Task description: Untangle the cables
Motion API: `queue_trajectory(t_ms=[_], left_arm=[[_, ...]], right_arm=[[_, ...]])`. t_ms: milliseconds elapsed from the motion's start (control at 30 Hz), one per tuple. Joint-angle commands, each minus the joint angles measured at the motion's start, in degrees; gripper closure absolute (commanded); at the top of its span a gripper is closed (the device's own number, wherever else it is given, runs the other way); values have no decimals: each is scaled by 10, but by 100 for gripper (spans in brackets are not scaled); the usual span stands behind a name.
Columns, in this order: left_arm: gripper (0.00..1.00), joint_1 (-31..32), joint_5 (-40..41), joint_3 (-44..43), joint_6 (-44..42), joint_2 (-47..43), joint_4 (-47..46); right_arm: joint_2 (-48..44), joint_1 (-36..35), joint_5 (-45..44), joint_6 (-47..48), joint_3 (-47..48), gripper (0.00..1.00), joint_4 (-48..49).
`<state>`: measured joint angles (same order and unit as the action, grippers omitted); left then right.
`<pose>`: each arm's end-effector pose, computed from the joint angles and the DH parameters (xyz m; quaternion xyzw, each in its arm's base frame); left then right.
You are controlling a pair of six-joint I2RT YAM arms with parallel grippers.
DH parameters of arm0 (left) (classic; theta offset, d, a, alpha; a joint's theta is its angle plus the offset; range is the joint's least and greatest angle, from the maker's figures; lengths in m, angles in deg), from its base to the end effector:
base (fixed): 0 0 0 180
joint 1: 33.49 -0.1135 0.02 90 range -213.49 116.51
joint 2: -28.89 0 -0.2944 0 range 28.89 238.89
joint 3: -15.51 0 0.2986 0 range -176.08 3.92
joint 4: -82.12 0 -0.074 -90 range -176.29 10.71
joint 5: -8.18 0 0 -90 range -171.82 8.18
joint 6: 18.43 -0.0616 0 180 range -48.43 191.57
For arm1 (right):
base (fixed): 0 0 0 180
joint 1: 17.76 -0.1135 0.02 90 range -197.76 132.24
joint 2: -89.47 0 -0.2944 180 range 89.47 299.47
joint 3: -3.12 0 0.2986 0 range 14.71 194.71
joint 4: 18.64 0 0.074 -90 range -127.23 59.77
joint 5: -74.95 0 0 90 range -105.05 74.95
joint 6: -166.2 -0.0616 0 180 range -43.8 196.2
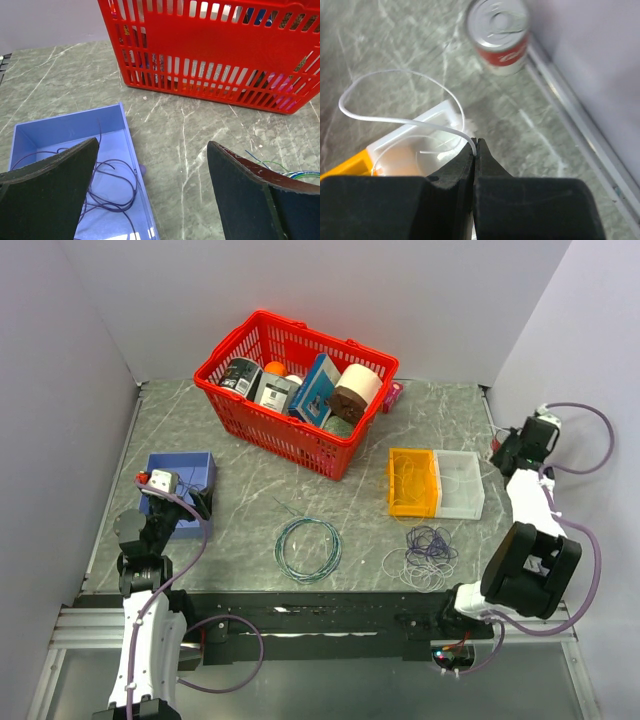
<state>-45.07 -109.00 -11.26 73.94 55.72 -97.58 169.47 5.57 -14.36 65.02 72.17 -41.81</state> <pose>0.1866 0.0095 0.2453 0.0807 0.7045 -0.1111 0.6963 0.3440 -0.1475 0.2706 0.2594 0.8445 -0.0443 0.4665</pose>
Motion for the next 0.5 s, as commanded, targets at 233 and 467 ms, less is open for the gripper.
queue_trajectory(t_ms=[233, 467], left_arm=[[4, 1, -3, -6, -2, -4, -7], [4, 1, -5, -11, -5, -8, 7]], right_arm=[[-55, 21, 30, 15, -4, 100, 57], [-20, 64, -10, 20, 19, 100, 31]])
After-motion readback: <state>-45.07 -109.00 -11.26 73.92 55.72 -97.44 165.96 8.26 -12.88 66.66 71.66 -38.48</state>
